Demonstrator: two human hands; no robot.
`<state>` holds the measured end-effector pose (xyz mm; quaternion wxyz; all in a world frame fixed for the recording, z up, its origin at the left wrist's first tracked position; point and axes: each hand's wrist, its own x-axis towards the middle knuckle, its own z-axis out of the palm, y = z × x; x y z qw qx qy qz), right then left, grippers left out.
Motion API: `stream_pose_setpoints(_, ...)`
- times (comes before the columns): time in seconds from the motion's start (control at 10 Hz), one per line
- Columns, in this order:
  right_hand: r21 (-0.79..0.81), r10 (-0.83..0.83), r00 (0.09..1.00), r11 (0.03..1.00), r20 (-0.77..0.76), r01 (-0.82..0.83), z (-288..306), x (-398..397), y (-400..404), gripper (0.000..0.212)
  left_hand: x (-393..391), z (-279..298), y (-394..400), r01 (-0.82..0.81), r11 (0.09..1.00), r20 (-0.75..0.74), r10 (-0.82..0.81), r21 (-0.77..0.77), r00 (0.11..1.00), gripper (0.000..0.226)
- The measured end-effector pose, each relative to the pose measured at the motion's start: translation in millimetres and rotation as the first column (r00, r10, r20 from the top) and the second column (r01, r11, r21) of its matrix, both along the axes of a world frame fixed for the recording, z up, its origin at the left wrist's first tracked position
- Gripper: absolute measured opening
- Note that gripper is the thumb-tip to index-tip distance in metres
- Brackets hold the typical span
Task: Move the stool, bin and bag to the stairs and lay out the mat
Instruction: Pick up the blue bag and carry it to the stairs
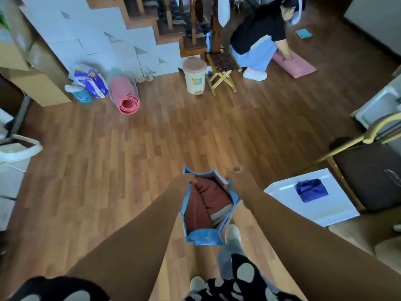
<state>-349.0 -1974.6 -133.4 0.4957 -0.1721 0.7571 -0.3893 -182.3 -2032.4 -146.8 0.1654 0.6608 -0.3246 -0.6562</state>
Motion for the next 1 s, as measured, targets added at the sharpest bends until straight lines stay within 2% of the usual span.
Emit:
stream_pose_setpoints(0.1,-0.006,0.036,0.999,0.999,0.01,-0.036,-5.3,-15.6,-47.8,0.034,-16.7,-1.3,-46.3,0.062,0.997,0.009,-0.061,-0.047,0.998,0.022)
stream_pose_setpoints(0.2,-0.008,0.085,0.996,0.996,0.009,-0.085,-13.0,-39.2,-100.5,0.037,-31.2,-0.9,-94.3,0.024,0.994,0.055,-0.018,-0.107,0.998,0.018)
stream_pose_setpoints(0.3,-0.023,0.172,0.985,0.985,-0.015,-0.173,0.8,-62.0,-160.9,0.018,-43.4,-0.2,-148.7,-0.015,0.994,0.075,0.023,-0.111,0.997,0.03)
stream_pose_setpoints(0.4,-0.038,0.167,0.985,0.985,0.033,-0.166,9.6,-82.4,-211.3,0.014,-62.2,12.5,-181.9,0.037,0.993,0.12,-0.024,-0.111,0.992,0.034)
stream_pose_setpoints(0.5,-0.021,0.217,0.975,0.976,0.041,-0.216,8.6,-97.6,-260.3,0.016,-77.0,9.1,-220.9,-0.059,0.989,0.104,0.073,-0.134,0.992,0.039)
stream_pose_setpoints(0.6,-0.027,0.22,0.973,0.975,0.071,-0.219,9.4,-102.6,-293.5,0.02,-81.0,11.5,-251.6,-0.144,0.982,0.09,0.155,-0.122,0.984,0.029)
stream_pose_setpoints(0.7,-0.041,0.208,0.976,0.978,0.065,-0.206,12.3,-107.2,-333.9,0.019,-84.0,15.4,-294.9,-0.192,0.973,0.059,0.201,-0.126,0.978,0.03)
stream_pose_setpoints(1.0,-0.049,0.137,0.988,0.99,0.072,-0.133,9.7,-99.7,-469.7,0.013,-79.9,11.3,-436.5,-0.189,0.982,-0.041,0.188,-0.019,0.981,0.027)
